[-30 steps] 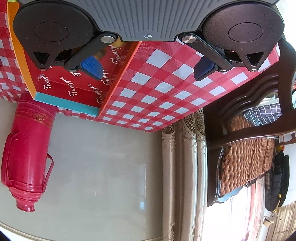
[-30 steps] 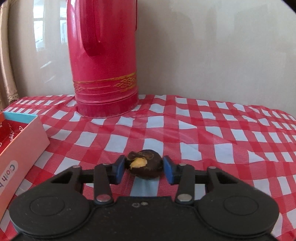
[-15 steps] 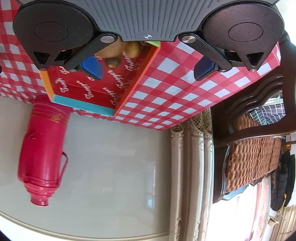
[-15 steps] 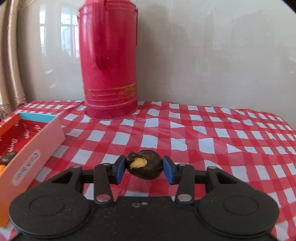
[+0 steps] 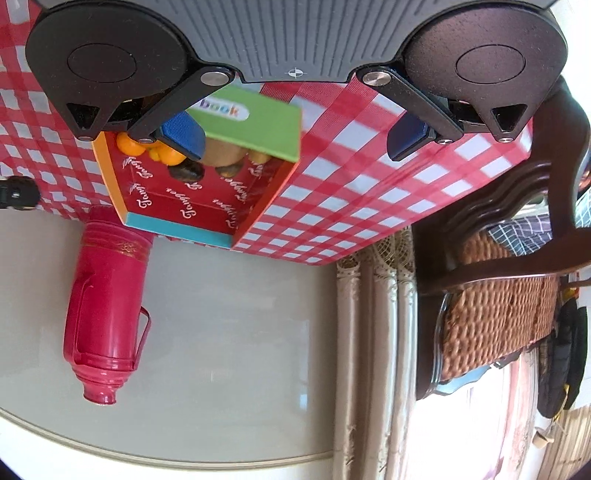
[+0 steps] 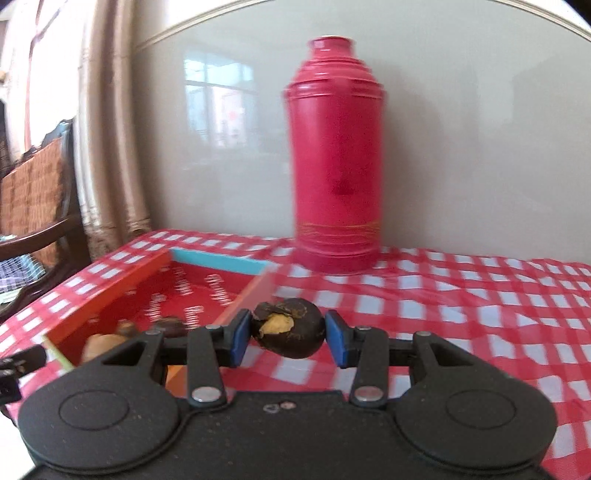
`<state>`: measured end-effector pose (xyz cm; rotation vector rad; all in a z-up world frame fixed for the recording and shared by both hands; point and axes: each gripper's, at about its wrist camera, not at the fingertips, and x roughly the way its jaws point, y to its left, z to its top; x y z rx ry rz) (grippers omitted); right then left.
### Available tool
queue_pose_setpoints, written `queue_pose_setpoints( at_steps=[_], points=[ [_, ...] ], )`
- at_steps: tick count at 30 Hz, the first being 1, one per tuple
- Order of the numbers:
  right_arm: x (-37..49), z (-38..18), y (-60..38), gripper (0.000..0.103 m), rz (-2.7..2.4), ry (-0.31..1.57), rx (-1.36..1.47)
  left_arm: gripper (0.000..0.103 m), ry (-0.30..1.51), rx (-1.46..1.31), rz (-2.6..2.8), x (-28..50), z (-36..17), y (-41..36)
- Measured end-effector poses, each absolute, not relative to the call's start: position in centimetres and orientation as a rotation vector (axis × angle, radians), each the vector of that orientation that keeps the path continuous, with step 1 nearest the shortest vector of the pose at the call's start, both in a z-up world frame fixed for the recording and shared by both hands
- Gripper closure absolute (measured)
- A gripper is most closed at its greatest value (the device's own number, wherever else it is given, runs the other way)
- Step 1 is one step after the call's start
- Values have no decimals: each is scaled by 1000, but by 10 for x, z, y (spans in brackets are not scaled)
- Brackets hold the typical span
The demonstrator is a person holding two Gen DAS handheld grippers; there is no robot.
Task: Organize fruits
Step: 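Carry the brown fruit with the right tool into the box and release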
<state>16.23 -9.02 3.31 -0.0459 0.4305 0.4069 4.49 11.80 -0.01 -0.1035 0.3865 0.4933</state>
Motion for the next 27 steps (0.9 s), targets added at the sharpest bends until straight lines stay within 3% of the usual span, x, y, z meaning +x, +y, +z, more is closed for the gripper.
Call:
queue_pose_setpoints(
  at_steps=[16,18,19,27],
  points=[
    [139,27,4,66,584,443,-51,0,437,-49,531,21,-12,149],
    [139,25,11,32,591,448,-57,0,436,-56,524,21,-12,150],
    [136,26,12,7,573,435,-57,0,435,-64,515,21,-12,150],
    [118,38,-36,6,489,315,13,0,419,-64,448,25,-9,129]
  ],
)
